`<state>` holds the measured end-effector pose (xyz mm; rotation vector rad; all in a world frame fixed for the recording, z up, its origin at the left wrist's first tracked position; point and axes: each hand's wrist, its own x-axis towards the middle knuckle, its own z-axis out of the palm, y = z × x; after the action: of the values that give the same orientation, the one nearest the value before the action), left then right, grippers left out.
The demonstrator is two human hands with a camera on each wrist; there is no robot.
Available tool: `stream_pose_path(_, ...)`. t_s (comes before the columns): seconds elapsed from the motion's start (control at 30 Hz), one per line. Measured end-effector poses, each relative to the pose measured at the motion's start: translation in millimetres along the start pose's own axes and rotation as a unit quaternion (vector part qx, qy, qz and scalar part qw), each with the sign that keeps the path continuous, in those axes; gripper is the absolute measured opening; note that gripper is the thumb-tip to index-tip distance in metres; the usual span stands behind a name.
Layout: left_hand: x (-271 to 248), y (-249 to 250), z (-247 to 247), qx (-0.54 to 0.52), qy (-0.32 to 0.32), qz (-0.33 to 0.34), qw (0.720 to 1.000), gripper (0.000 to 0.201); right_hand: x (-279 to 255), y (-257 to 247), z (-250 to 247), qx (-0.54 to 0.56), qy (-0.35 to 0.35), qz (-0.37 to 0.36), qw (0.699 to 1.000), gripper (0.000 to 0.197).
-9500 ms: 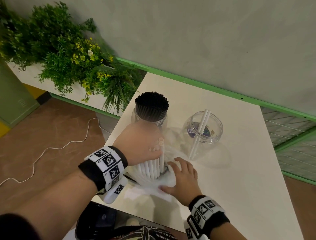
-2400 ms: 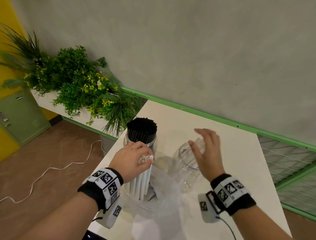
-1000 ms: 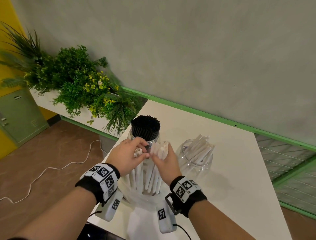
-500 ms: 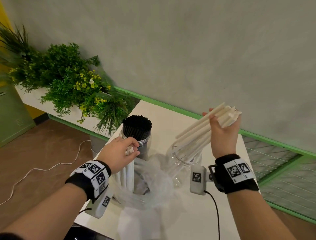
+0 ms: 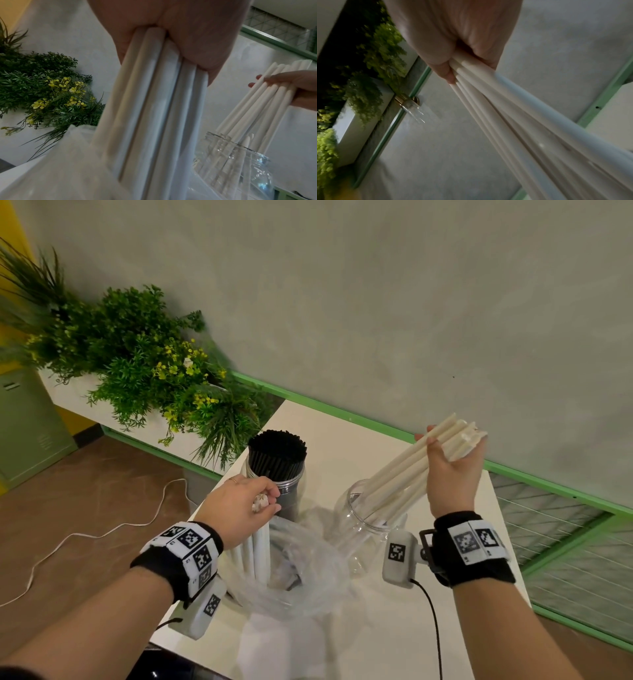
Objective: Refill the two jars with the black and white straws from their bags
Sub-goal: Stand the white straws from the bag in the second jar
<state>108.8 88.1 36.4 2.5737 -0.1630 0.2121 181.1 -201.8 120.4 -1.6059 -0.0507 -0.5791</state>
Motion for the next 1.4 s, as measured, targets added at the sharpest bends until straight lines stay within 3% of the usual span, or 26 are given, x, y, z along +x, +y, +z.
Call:
stream_pose_path(0.37,-1.5,4.3,-0.5,-0.005,0.008,-0.007,1.0,0.008,-23.2,67.3,21.2,-0.051,-0.077,0.109,0.99,0.031)
stream_pose_path(0.6,-2.7,3.9,-0.6,-0.007,0.012,-0.006,1.0,0.009,-29.3,96.2,19.7,-0.104,-0.076,0.137,0.982,0.023)
stream_pose_path(0.73,-1.5,2.1,0.7,-0.003,0.01,-0.007,1.0,0.008,-29.0,103.6,18.7,-0.09,-0.083,0.137,0.983,0.032)
stream_pose_path(1.03,-0.6,1.1,1.9,0.001,0.008,-0.017,1.0,0.009,-26.2,104.0,6.1,-0.11,-0.1,0.061,0.987,0.064)
stream_pose_path(1.13,-0.5,1.5,1.9,-0.001,0.006,-0.015,1.0,0.008,-22.2,104.3,-2.6,-0.231,-0.112,-0.065,0.964,0.074)
stream_pose_path(1.2,-0.6,1.9,1.9,-0.004,0.006,-0.017,1.0,0.007,-18.5,107.1,-9.3,-0.314,-0.122,-0.131,0.933,0.072)
stream_pose_path(1.3,-0.4,1.2,3.0,-0.003,0.006,-0.019,1.0,0.006,-13.3,115.4,-20.6,-0.389,-0.133,-0.17,0.896,0.058)
stream_pose_path(1.4,0.0,0.2,4.3,0.0,0.004,-0.021,1.0,0.006,-14.3,118.4,-28.7,-0.383,-0.212,-0.129,0.89,0.04)
